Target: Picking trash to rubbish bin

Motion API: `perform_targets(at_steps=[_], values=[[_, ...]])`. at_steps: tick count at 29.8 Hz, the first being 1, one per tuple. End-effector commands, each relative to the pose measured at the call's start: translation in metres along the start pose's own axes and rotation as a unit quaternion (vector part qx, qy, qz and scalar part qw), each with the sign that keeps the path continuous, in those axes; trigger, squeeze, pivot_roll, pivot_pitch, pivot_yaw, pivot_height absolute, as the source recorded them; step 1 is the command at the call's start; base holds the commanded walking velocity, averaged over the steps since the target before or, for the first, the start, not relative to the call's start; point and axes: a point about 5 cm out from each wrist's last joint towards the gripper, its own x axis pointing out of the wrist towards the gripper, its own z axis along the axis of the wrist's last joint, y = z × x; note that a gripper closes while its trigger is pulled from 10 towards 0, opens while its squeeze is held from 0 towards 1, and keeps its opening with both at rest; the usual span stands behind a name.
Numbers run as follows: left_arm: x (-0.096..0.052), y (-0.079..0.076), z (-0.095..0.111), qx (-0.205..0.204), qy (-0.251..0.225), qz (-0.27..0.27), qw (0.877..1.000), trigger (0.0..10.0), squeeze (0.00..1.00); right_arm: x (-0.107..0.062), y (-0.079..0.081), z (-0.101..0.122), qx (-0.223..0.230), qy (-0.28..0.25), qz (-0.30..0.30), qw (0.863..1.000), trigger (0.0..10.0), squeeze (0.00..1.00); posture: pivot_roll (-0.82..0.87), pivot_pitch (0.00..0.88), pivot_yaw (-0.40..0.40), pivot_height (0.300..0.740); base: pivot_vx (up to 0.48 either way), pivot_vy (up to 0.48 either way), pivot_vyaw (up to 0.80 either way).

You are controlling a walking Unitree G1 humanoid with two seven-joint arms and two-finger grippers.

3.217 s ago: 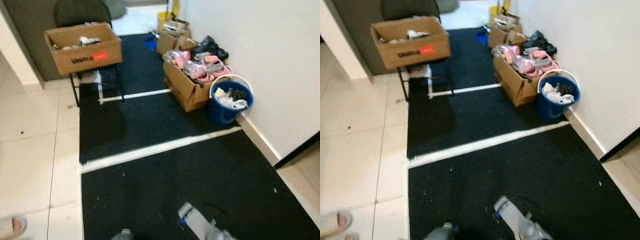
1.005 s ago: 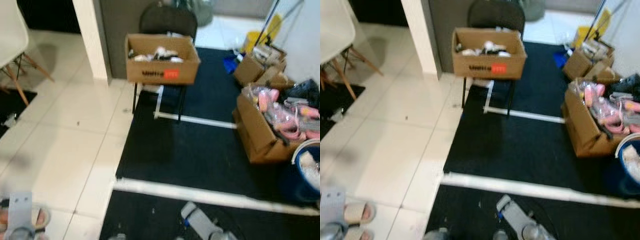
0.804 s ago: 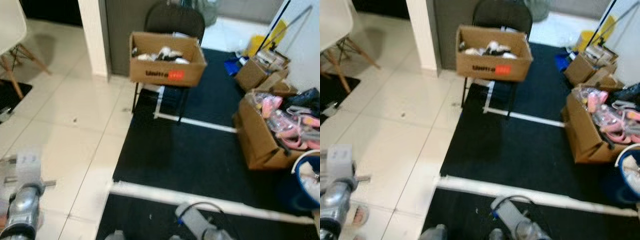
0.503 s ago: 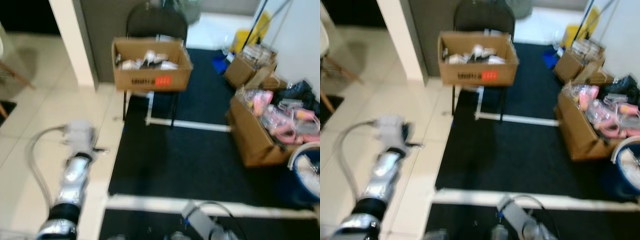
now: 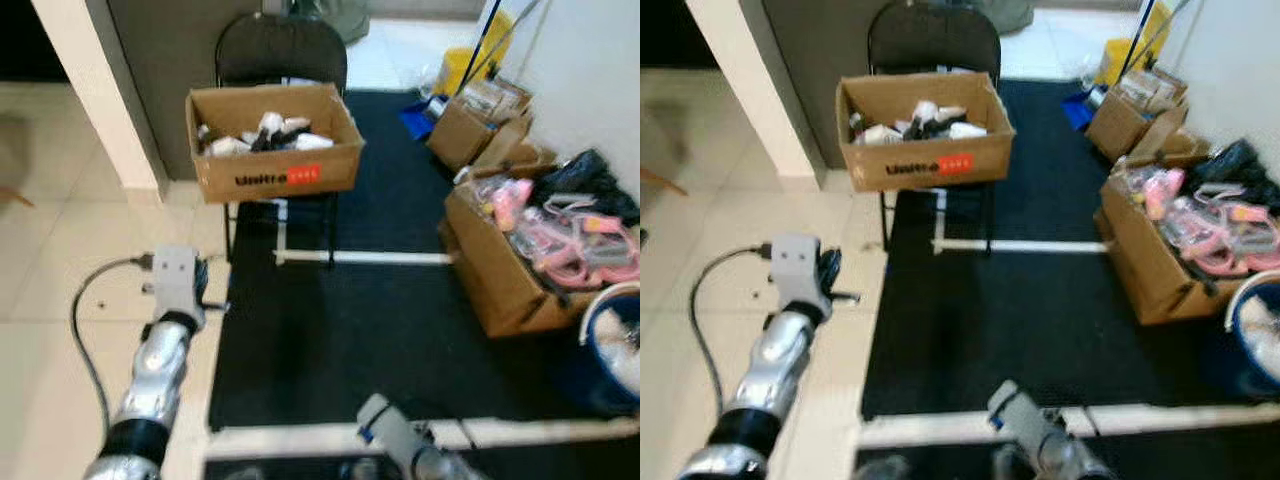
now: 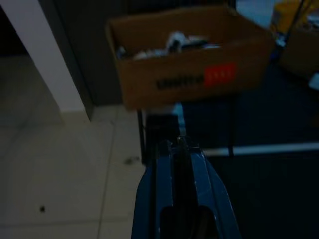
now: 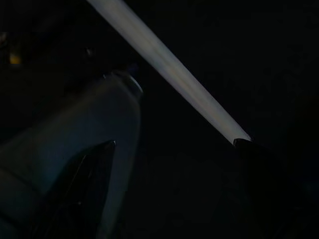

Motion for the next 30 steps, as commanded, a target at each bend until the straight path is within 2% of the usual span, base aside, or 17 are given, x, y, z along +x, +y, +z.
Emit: perform_targets(at_steps=[1,11,17,30], values=[[-0.002,0.009,-0.001,0.017,0.009,0.007,1.0,10.0,0.0,0.001,0.013,-0.011,-0.002,0.022,0.023,0.999,10.0,0.0,0.11,0.13,-0.018,0.74,0.337,0.0,0.0],[0.0,0.021,0.012,0.023,-0.007,0.019,1.0,10.0,0.0,0.001,0.013,-0.011,-0.008,0.022,0.025,0.999,10.0,0.0,0.12,0.118,-0.022,0.74,0.344,0.0,0.0],[0.0,0.021,0.021,0.011,-0.026,0.015,0.999,10.0,0.0,0.001,0.013,-0.012,-0.01,0.022,0.026,0.999,10.0,0.0,0.12,0.119,-0.023,0.74,0.48,0.0,0.0],[0.0,0.021,0.027,0.013,-0.029,0.015,0.999,10.0,0.0,0.001,0.013,-0.012,-0.006,0.023,0.03,0.999,10.0,0.0,0.12,0.13,-0.016,0.74,0.48,0.0,0.0]])
